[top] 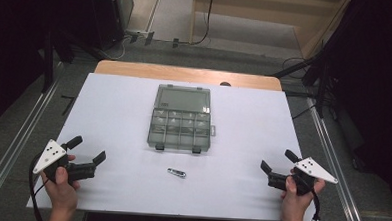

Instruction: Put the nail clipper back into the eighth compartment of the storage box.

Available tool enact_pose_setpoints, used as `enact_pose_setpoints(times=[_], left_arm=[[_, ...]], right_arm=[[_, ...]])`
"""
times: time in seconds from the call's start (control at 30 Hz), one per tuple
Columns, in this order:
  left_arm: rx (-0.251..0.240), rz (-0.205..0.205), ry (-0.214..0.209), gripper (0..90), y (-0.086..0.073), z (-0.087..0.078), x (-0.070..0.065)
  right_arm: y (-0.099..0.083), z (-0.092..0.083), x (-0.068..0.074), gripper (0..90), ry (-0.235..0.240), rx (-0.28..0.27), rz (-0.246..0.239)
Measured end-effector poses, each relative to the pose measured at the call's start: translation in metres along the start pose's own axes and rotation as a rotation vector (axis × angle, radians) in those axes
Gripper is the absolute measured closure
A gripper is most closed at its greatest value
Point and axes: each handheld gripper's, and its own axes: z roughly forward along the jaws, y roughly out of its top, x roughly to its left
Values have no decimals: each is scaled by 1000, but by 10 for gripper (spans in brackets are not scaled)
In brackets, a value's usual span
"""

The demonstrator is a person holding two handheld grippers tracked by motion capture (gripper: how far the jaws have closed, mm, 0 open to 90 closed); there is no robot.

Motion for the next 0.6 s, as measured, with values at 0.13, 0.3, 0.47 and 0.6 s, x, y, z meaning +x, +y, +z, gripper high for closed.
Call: enact_pose_setpoints(times=[0.13, 0.3, 0.47, 0.6], left_arm=[[-2, -1, -2, 0, 0, 0, 0], [-2, -1, -3, 0, 0, 0, 0], [-2, -2, -3, 0, 0, 0, 0], [-1, -2, -3, 0, 0, 0, 0]], right_arm=[[3, 0, 3, 0, 4, 1, -6], [7, 1, 10, 0, 15, 9, -17], [15, 5, 21, 0, 44, 22, -52], [19, 7, 25, 0, 62, 26, -54]])
